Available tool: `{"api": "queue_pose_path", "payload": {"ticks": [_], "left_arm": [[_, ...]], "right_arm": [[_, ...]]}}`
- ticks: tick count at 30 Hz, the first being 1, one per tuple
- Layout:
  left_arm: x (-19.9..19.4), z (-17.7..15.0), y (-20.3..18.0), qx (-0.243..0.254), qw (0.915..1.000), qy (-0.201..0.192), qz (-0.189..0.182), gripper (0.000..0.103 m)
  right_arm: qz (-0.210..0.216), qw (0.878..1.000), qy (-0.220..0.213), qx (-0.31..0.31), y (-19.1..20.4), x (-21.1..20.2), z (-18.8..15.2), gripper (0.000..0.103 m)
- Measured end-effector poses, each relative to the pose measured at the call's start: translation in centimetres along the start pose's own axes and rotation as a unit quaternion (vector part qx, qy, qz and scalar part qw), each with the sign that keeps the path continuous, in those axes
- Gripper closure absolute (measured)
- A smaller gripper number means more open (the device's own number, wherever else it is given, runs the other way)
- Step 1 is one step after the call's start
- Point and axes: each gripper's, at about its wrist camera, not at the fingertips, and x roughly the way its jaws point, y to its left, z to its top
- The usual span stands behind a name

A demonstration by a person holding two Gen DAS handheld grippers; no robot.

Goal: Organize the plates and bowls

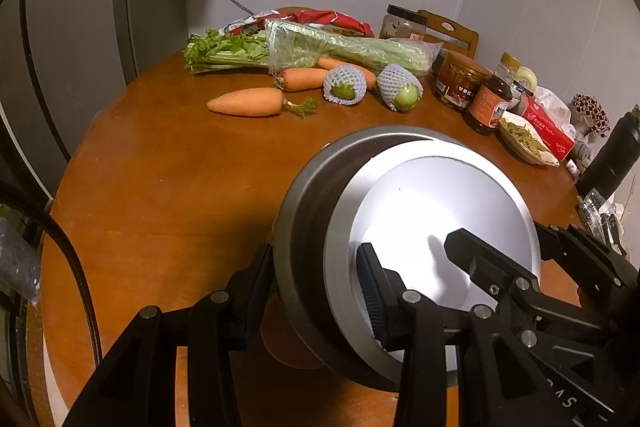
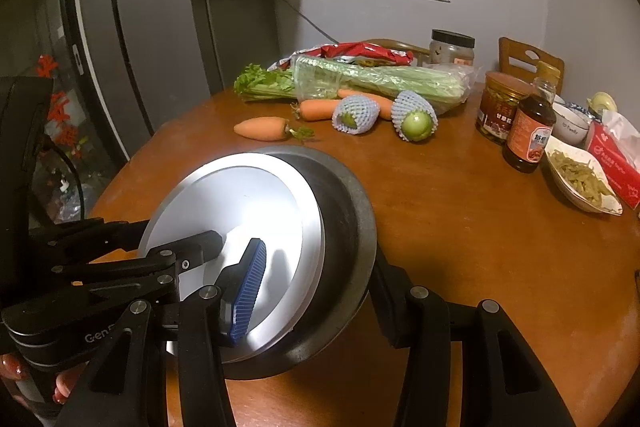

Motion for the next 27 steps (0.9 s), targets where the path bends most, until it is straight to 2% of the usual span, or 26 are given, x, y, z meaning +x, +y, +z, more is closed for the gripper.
{"api": "queue_pose_path", "payload": {"ticks": [19,24,27], "left_arm": [[-0.7,0.0,0.0,0.005,0.9999,-0.014,0.006,0.06],[-1.5,0.1,0.0,0.003,0.9995,-0.029,0.007,0.058],[-2.2,0.1,0.0,0.004,0.9992,-0.038,0.011,0.058]], "right_arm": [[0.004,1.0,0.001,0.008,-0.3,-0.1,-0.2,0.049],[-0.007,1.0,-0.014,0.003,-0.5,-0.8,-0.1,0.041],[-0.01,1.0,-0.025,-0.001,-0.6,-1.6,0.0,0.04]]}}
